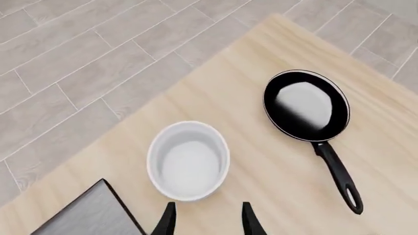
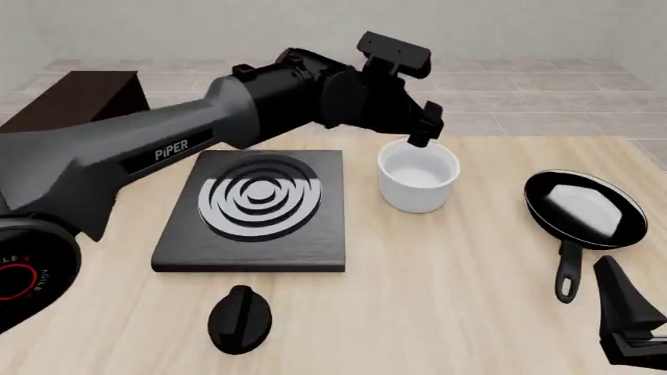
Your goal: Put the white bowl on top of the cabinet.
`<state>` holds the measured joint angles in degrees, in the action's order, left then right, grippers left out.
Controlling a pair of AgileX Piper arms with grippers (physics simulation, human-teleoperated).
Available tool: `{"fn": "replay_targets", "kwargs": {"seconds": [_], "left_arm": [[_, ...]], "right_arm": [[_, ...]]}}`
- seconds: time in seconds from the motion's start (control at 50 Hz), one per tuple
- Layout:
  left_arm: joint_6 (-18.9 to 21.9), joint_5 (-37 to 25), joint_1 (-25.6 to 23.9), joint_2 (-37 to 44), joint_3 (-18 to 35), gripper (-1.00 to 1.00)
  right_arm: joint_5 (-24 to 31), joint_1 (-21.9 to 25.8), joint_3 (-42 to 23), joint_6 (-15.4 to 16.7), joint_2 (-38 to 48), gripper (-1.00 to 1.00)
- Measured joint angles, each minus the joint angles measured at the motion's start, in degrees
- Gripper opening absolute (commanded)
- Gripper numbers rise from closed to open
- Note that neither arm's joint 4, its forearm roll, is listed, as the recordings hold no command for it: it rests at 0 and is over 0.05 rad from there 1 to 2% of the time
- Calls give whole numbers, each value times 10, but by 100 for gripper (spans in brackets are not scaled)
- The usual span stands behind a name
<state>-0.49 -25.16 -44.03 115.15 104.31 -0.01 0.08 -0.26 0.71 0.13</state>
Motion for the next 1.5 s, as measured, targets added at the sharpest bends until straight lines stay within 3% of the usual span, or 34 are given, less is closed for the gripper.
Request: {"fn": "replay_targets", "kwargs": {"seconds": [0.46, 0.82, 0.94, 1.16, 1.5], "left_arm": [[-4, -122, -10, 125, 186, 100], [-3, -254, -13, 281, 445, 100], [-2, -283, -16, 317, 504, 100], [-4, -302, -21, 358, 553, 100], [-6, -303, -28, 393, 574, 100]], "right_arm": [[1, 0, -1, 0, 0, 100], [1, 0, -1, 0, 0, 100], [1, 0, -1, 0, 0, 100], [1, 0, -1, 0, 0, 100], [1, 0, -1, 0, 0, 100]]}}
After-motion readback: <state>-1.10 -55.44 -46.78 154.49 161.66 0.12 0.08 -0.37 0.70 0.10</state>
